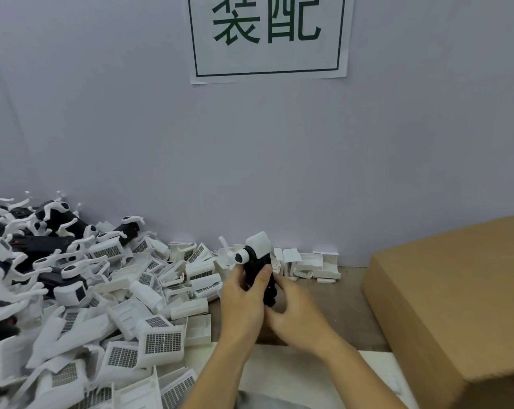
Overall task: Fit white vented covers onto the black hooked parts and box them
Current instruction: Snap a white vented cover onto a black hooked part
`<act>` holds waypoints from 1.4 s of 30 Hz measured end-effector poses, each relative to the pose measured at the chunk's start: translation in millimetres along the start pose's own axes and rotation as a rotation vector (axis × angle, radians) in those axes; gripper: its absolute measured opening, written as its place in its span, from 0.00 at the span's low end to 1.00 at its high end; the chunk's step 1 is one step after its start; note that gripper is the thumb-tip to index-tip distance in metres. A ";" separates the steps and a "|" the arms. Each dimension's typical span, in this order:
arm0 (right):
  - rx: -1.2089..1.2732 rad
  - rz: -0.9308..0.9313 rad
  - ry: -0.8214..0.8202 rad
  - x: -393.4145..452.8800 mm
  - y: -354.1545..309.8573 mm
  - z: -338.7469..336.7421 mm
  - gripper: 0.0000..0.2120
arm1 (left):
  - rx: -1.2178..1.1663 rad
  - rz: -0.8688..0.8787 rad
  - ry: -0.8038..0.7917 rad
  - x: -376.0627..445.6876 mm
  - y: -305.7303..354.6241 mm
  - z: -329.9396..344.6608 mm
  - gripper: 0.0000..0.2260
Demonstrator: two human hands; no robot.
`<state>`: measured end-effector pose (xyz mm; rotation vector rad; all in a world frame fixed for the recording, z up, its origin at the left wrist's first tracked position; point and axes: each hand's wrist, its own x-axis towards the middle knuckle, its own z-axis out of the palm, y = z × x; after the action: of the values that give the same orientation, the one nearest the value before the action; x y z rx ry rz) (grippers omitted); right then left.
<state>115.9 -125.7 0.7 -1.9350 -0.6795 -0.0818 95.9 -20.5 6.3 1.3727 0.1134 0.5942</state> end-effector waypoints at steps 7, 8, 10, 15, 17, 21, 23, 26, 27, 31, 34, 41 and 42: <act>0.412 0.106 0.162 3.3 0.7 -9.8 0.21 | 0.362 0.146 -0.127 -1.7 -11.0 -1.2 0.08; 0.451 0.117 0.198 4.5 0.4 -8.8 0.20 | 0.439 0.176 -0.213 -4.6 -13.1 0.3 0.11; 0.502 0.153 0.325 7.2 0.2 -8.9 0.17 | 0.546 0.225 -0.316 -8.0 -16.2 2.0 0.15; 0.552 0.172 0.489 10.8 5.4 -10.7 0.15 | 0.599 0.292 -0.353 -6.5 -15.9 3.2 0.16; 0.558 0.175 0.551 10.9 5.8 -11.4 0.16 | 0.586 0.302 -0.383 -8.0 -15.0 5.1 0.14; 0.579 0.172 0.598 10.9 5.8 -12.9 0.09 | 0.663 0.342 -0.378 -8.0 -19.9 9.2 0.15; 0.568 0.171 0.575 10.7 2.6 -11.9 0.11 | 0.672 0.341 -0.363 -7.4 -21.8 9.5 0.15; 0.486 0.138 0.408 9.1 0.1 -7.5 0.22 | 0.576 0.293 -0.267 -6.0 -19.3 8.5 0.12; 0.484 0.140 0.344 8.2 0.1 -6.7 0.24 | 0.498 0.245 -0.196 -5.1 -16.5 8.3 0.10; 0.514 0.206 0.352 6.5 1.4 -8.5 0.24 | 0.031 -0.096 0.196 3.5 -2.5 3.4 0.09; 0.499 0.272 0.462 9.4 3.2 -12.0 0.18 | -0.613 -0.414 0.192 7.4 9.2 -4.1 0.15; 0.371 0.424 0.322 10.8 5.6 -10.3 0.14 | -0.640 -0.483 0.078 7.0 11.8 -3.4 0.08; 0.364 0.434 0.249 9.7 5.0 -9.4 0.16 | -0.666 -0.488 0.087 7.0 14.3 -4.7 0.11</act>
<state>128.7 -131.2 4.3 -1.6427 -0.0906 0.0677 95.2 -12.0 20.6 0.6348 0.2836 0.2384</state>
